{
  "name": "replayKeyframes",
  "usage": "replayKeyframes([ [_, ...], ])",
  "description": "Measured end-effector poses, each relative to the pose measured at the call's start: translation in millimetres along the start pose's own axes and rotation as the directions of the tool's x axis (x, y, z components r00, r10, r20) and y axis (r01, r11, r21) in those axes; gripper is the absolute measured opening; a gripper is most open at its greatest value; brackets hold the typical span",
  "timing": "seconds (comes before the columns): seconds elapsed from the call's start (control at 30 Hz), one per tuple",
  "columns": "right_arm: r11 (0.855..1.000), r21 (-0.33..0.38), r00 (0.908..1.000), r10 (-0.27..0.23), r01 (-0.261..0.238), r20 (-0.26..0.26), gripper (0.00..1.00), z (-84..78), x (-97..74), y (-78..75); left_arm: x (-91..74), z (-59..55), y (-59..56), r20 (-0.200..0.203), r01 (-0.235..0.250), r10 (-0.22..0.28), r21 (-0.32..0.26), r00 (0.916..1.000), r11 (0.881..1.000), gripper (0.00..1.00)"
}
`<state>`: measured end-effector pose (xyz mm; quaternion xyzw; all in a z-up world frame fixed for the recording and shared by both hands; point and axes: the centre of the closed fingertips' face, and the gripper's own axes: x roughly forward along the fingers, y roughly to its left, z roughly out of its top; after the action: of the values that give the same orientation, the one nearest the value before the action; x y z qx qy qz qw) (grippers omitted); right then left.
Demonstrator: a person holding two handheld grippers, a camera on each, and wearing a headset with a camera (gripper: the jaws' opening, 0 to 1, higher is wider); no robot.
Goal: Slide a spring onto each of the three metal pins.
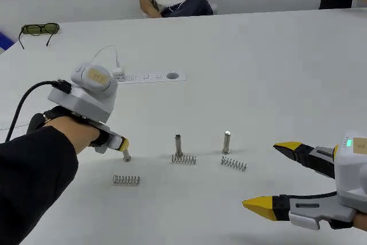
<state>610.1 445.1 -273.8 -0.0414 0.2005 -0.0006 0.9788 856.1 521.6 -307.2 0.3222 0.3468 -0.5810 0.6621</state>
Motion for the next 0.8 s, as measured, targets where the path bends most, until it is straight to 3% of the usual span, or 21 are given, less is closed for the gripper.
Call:
replayKeyframes([
  [0.53,1.0,-0.011,1.0,0.001,-0.001,-0.004,0.79,1.6,-2.5,1.2,-1.0,0.4,-2.5,0.038,-0.01,0.007,0.068,0.9992,0.998,0.08],
  [0.8,1.0,-0.011,1.0,0.004,-0.004,-0.004,0.79,2.1,-2.4,3.3,-4.9,1.3,-3.3,0.069,-0.016,0.01,0.078,0.9976,0.997,0.22],
])
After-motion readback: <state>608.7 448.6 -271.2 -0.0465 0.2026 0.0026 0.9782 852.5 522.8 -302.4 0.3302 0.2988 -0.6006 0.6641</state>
